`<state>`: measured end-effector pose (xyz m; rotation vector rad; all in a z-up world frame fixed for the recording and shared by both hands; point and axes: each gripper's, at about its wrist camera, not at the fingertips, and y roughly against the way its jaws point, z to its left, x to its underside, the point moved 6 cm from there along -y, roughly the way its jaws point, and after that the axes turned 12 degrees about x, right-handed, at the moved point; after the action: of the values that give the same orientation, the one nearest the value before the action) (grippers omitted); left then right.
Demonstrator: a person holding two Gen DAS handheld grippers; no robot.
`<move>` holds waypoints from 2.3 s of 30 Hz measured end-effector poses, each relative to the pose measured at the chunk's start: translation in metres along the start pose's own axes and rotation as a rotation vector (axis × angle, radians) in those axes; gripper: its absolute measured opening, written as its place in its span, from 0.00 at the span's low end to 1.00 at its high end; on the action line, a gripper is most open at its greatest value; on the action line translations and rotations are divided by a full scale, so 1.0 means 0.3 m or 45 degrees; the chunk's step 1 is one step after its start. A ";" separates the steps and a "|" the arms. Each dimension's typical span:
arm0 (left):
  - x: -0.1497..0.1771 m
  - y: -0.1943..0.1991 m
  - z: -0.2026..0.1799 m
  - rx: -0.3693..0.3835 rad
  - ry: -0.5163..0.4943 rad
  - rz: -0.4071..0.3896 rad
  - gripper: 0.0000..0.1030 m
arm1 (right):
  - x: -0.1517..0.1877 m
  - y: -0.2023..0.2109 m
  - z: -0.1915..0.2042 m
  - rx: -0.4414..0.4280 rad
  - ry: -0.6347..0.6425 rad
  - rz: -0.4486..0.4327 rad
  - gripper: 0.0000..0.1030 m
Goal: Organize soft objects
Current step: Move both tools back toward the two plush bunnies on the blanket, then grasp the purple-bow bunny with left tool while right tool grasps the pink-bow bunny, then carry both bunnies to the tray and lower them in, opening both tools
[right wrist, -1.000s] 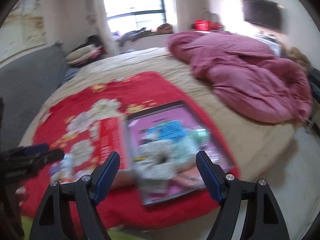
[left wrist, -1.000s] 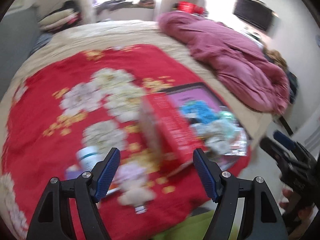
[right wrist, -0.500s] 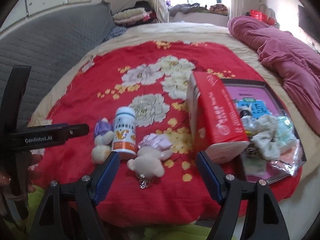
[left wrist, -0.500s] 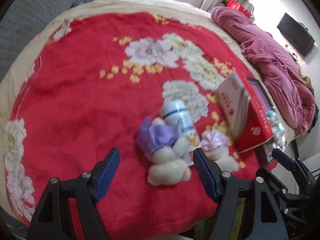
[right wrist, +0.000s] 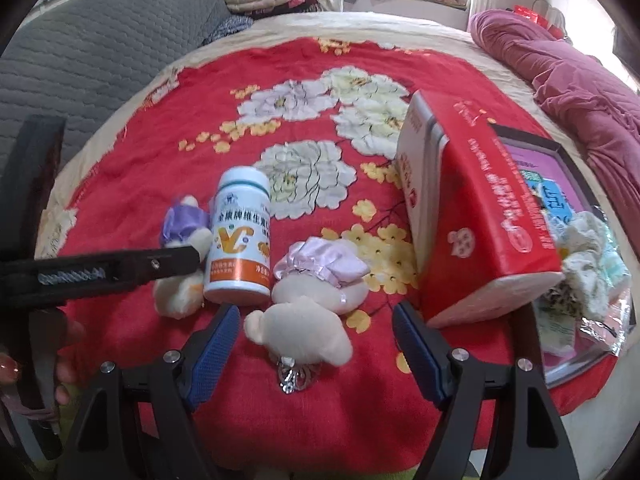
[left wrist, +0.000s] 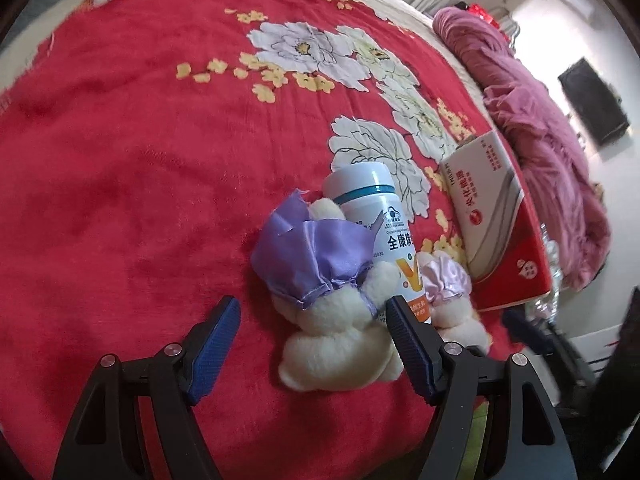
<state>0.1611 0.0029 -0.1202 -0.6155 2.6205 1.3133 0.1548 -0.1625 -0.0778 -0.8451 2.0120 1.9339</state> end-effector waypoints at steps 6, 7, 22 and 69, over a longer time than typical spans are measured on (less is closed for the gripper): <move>-0.005 -0.025 0.033 0.141 0.081 -0.014 0.75 | 0.011 -0.073 0.027 0.003 0.023 0.043 0.75; -0.006 -0.029 0.035 0.157 0.095 -0.015 0.74 | 0.012 -0.082 0.031 0.005 0.026 0.049 0.75; -0.021 -0.006 0.029 0.186 0.078 -0.091 0.46 | 0.013 -0.104 0.038 0.000 0.019 0.026 0.41; -0.003 -0.535 -1.107 0.176 -0.665 0.244 0.46 | -0.029 -0.021 -1.028 0.125 -0.363 -0.131 0.41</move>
<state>0.2465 -0.3459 -0.0359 0.0090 2.3406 1.1321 0.2346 -0.4590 -0.0458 -0.5983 1.8412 1.7699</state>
